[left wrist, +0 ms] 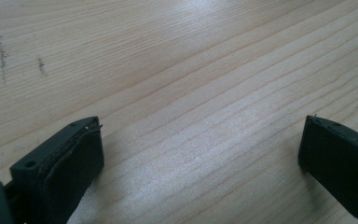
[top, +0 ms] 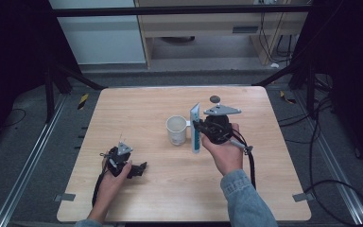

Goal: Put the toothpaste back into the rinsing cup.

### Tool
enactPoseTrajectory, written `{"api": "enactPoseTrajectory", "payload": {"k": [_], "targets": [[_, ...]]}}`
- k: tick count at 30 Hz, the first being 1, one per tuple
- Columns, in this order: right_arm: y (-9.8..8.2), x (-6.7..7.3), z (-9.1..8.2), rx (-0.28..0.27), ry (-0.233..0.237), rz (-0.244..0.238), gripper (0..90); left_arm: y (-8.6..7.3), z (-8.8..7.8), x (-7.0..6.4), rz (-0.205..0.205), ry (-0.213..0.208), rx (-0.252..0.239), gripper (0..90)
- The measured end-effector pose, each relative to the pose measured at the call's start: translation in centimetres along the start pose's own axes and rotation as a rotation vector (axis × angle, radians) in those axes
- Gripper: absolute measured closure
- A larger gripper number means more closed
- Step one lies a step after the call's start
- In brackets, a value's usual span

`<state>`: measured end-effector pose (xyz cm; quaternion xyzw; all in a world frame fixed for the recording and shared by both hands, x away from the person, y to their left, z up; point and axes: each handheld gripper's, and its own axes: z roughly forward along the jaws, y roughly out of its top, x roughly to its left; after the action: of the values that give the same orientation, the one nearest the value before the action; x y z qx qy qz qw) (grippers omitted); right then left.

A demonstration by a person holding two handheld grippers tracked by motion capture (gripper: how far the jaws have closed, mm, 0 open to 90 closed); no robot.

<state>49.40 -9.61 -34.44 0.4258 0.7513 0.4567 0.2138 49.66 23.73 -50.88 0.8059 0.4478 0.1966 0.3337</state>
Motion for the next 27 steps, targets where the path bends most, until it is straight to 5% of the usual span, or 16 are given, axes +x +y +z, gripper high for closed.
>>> {"api": "enactPoseTrajectory", "payload": {"k": [11,27], "targets": [[1.0,2.5,-0.8,-0.087,-0.063,-0.014,80.5,0.0,0.0,0.0,0.003,0.0,0.0,0.0],[4.2,3.1,-1.3,-0.156,-0.095,-0.015,80.5,0.0,0.0,0.0,0.001,0.0,-0.002,0.0]]}}
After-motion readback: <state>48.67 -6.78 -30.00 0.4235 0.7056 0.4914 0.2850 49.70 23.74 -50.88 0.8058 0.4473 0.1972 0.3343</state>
